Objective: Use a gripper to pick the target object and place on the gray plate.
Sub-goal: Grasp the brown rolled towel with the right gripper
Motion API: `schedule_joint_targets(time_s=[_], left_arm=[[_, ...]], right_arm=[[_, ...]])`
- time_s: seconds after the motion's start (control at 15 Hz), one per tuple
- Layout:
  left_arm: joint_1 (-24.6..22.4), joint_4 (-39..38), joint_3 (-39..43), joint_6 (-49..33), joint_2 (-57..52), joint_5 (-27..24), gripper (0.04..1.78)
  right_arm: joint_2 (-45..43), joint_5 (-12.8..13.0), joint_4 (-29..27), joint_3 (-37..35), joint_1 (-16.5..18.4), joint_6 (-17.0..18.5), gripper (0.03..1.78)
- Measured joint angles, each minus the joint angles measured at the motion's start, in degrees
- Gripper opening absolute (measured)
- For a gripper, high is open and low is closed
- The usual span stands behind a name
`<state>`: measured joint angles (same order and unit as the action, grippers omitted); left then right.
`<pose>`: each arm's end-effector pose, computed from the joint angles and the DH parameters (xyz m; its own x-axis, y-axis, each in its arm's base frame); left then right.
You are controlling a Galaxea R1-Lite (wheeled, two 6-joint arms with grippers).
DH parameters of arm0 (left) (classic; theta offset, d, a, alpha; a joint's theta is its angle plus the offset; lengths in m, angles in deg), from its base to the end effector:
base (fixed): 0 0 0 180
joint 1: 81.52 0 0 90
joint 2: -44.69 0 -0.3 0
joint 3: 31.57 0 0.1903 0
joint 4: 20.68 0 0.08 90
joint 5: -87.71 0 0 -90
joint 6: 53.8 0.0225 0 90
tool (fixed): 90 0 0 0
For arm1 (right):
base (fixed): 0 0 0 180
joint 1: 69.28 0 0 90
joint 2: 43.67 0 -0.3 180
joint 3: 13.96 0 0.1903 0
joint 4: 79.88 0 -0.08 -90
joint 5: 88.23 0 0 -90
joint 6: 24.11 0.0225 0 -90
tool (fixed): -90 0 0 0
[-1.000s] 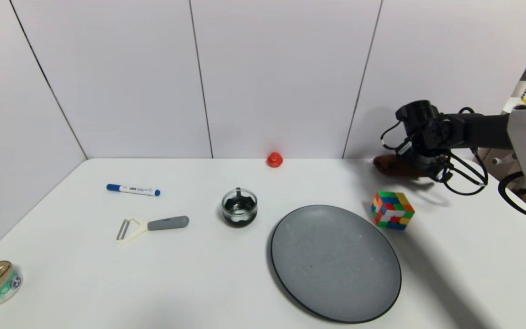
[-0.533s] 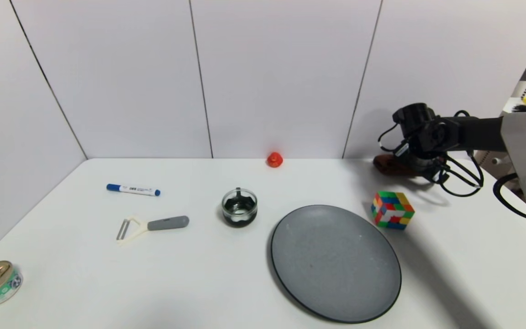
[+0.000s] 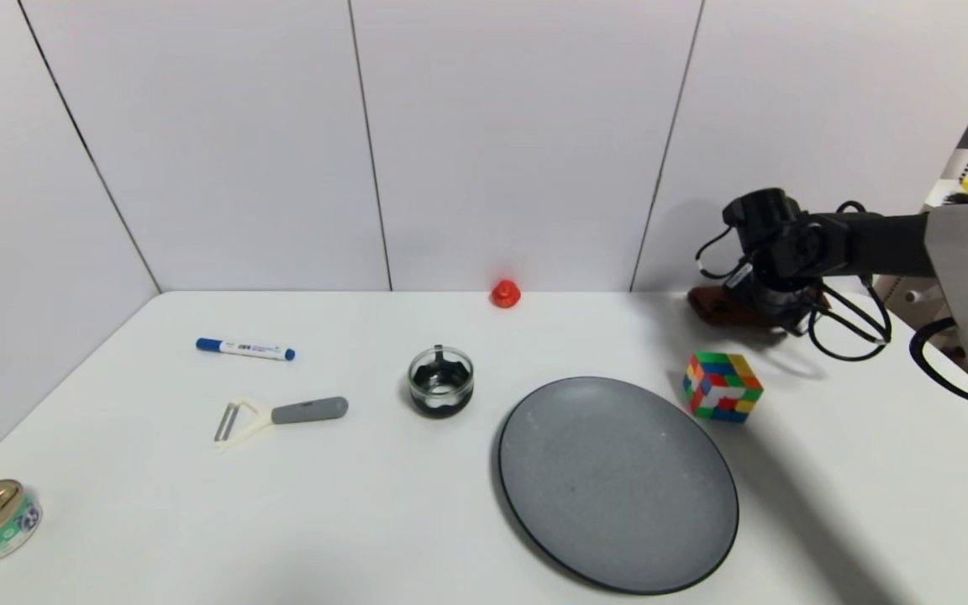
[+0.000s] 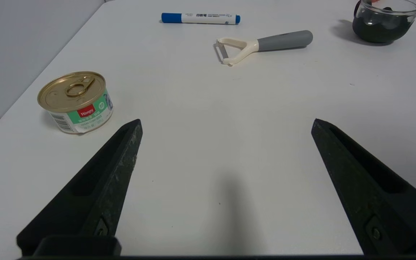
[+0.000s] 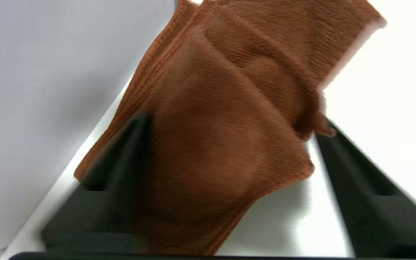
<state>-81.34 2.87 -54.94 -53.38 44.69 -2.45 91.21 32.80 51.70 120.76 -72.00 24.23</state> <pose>-0.0228 0.0000 0.0752 1.0000 -0.0059 -0.0031 0.0060 1.0000 0.0073 0.4677 0.0106 0.1376 0.5907 -0.4880 -0.6426 0.7590 0.6063 0.2373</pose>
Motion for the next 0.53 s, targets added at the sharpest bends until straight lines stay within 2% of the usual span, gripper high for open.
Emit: schedule_joint_targets(time_s=[0.13, 0.33, 0.47, 0.53], left_arm=[[0.0, 0.0, 0.0, -0.1, 0.0, 0.0, 1.69], [0.0, 0.0, 0.0, 0.0, 0.0, 0.0, 1.69], [0.0, 0.0, 0.0, 0.0, 0.0, 0.0, 1.69], [0.0, 0.0, 0.0, 0.0, 0.0, 0.0, 1.69]], right_arm=[[0.3, 0.0, 0.0, 0.0, 0.0, -0.2, 1.05], [0.9, 0.0, 0.3, 0.0, 0.2, -0.3, 0.77], [1.0, 0.0, 0.3, 0.0, 0.3, -0.3, 0.24], [0.9, 0.0, 0.2, 0.0, 0.3, -0.2, 0.24]])
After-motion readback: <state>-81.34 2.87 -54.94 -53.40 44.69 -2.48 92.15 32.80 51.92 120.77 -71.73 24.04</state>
